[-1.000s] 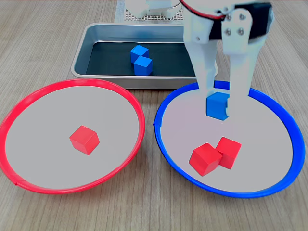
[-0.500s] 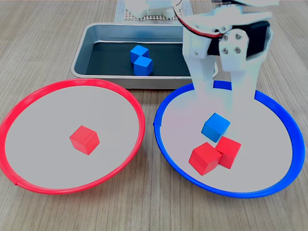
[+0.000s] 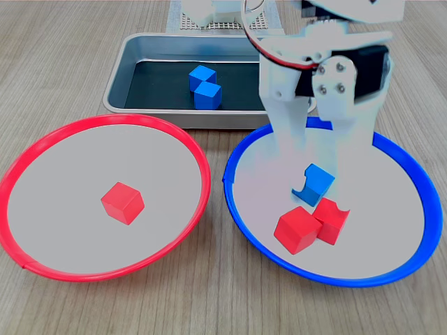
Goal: Resolve any anomalies and move all blocks to matching dishes
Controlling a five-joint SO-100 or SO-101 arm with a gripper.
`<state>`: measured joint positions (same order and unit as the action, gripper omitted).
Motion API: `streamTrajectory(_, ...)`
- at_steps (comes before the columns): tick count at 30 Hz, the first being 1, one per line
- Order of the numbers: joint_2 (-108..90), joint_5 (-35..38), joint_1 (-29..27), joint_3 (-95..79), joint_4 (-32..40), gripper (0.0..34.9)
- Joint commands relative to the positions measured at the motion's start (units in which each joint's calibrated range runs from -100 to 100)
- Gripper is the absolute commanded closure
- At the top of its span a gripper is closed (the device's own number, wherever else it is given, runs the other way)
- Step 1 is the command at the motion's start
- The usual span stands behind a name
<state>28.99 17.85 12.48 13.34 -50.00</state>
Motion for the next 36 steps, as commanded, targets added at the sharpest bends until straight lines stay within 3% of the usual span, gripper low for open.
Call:
streamTrajectory(1,1.85,1.03,0.75,4.28,1.67,20.0)
streamTrajectory(7,6.28,2.3,2.16,7.19,3.65,20.7)
streamTrajectory(11,8.07,2.83,3.0,8.55,4.31,23.3)
streamTrajectory(12,8.5,2.98,3.1,9.1,4.31,24.8)
streamTrajectory(15,9.01,4.1,3.48,10.56,4.31,34.7)
streamTrajectory(20,3.81,2.39,2.72,8.92,3.24,34.8)
streamTrajectory(23,-5.4,0.59,1.5,5.19,-1.3,34.8)
streamTrajectory(29,-20.07,1.27,-7.63,-3.1,-9.22,34.8)
streamTrajectory(33,-23.14,4.35,-15.72,-9.65,-8.73,34.8)
streamTrajectory(34,-22.55,6.11,-19.87,-12.75,-6.17,34.8)
streamTrajectory(36,-20.67,7.42,-22.88,-13.57,-4.11,34.8)
